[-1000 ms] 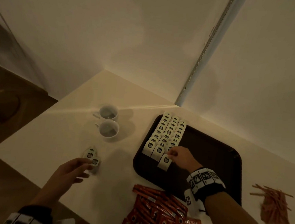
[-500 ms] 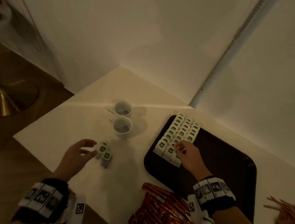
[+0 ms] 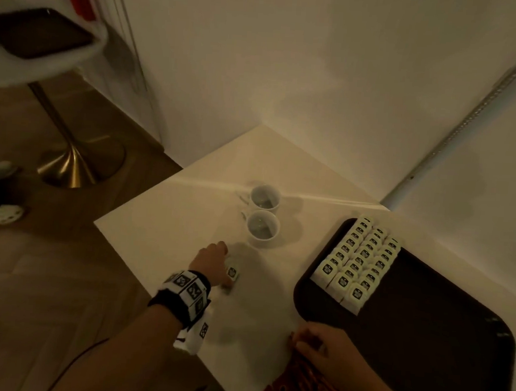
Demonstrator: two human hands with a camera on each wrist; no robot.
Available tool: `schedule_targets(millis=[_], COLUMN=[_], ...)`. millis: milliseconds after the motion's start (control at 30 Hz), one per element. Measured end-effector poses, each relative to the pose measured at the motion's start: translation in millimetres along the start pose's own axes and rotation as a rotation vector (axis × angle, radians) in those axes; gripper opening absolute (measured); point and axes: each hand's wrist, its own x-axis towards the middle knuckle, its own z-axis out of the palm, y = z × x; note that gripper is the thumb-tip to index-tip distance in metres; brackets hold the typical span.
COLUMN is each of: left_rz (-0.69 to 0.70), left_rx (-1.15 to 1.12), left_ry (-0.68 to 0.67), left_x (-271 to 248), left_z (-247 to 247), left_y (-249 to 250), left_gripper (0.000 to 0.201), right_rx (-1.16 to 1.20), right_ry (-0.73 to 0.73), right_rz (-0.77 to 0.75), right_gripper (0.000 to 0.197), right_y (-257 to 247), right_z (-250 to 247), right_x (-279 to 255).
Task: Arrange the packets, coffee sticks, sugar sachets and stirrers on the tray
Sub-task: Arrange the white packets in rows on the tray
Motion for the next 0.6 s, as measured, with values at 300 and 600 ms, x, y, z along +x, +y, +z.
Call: schedule_targets(millis=[300, 600], left_rz=[0.041, 0.396], left_rx=[-0.238, -0.959], left_ry=[-0.089, -0.27], left_x=[-13, -80], left_z=[-4, -66], left_y=[2, 101], left_gripper=[0.027, 0.014], right_rx=[0.098, 0.12], right_ry=[0.049, 0.558], right_rz=[-0.021, -0.301], right_gripper=[0.012, 0.019], right_y=[-14, -73], right_z=[-5, -90], right_x=[3, 23])
